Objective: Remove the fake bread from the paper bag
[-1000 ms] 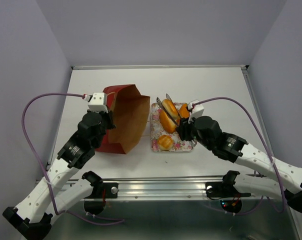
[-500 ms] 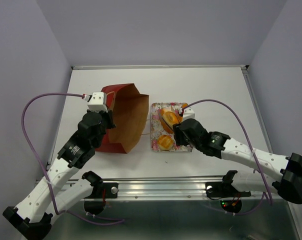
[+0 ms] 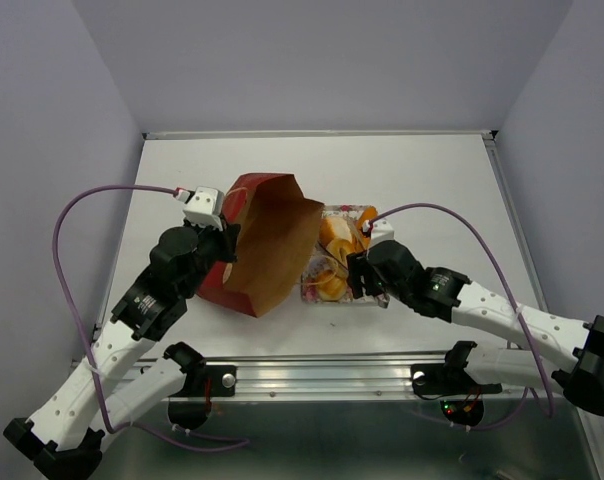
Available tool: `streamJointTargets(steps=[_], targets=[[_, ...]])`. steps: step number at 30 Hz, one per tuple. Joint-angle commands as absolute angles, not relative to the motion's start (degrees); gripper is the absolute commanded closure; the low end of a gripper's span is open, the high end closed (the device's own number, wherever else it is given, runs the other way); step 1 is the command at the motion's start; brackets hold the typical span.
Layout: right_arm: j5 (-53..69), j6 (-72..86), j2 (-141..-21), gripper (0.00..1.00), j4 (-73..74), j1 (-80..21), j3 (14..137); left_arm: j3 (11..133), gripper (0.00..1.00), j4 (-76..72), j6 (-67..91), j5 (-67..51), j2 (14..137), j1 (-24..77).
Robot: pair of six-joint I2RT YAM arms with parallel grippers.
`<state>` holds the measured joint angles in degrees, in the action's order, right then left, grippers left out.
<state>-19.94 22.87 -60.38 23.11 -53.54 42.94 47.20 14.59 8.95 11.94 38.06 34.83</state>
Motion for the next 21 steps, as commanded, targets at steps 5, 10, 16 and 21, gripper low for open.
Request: streamJointTargets(steps=[5,10,16,21], targets=[[-32.2,26.2,-56.1,0.4,24.7,-53.3,48.9,46.1,1.0,11.9,5.0,-1.3,35.9,35.0],[-42.4,23.8,-53.4,0.42,27.1,-53.3,50.7,46.1,1.0,12.9,4.2,-2.0,37.5,35.0],[-32.8,20.7,-48.5,0.44,27.0,-53.3,54.3,46.1,1.0,13.4,3.8,-1.6,39.7,35.0],[-9.7,12.0,-43.6,0.44,27.2,-53.3,56.0,46.0,1.0,12.7,4.0,-0.6,39.7,35.0]])
